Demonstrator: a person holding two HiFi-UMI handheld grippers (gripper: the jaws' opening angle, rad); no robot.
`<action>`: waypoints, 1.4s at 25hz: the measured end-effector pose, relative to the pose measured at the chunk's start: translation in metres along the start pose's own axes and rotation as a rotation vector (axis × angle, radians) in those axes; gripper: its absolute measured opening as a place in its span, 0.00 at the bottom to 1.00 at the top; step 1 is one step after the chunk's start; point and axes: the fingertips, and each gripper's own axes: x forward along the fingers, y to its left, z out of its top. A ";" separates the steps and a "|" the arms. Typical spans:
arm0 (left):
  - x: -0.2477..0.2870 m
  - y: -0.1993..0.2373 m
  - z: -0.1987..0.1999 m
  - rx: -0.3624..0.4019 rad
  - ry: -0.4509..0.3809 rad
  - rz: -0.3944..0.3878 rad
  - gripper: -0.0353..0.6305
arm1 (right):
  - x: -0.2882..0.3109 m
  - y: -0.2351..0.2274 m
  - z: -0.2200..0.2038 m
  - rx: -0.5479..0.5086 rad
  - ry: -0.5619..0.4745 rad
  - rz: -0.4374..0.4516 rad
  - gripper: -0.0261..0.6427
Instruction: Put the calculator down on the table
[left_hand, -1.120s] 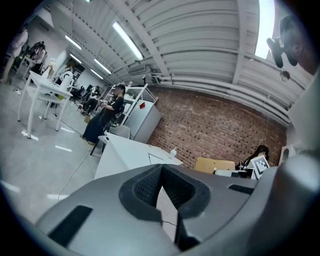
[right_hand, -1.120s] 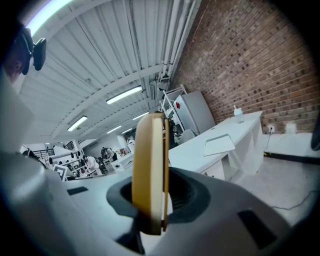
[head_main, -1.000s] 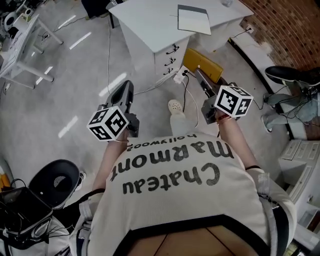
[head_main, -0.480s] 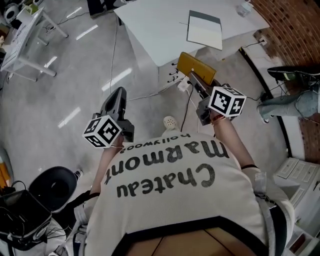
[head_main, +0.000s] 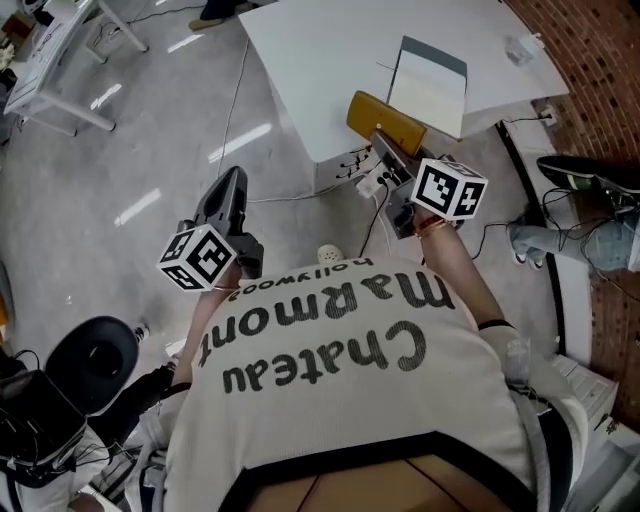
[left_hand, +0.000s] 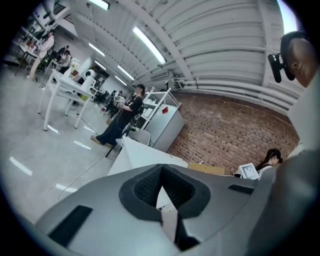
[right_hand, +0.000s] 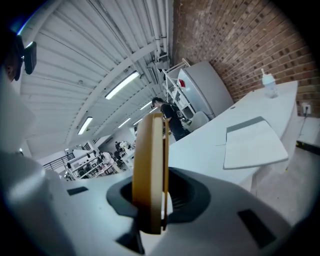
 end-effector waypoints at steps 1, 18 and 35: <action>0.005 0.002 0.001 -0.001 -0.004 0.008 0.06 | 0.007 -0.005 0.003 -0.002 0.010 0.007 0.18; 0.061 0.055 0.021 -0.061 -0.001 0.083 0.06 | 0.113 -0.035 -0.003 0.053 0.168 0.025 0.18; 0.167 0.125 0.105 -0.038 0.051 -0.034 0.06 | 0.227 -0.052 0.025 0.150 0.188 -0.108 0.18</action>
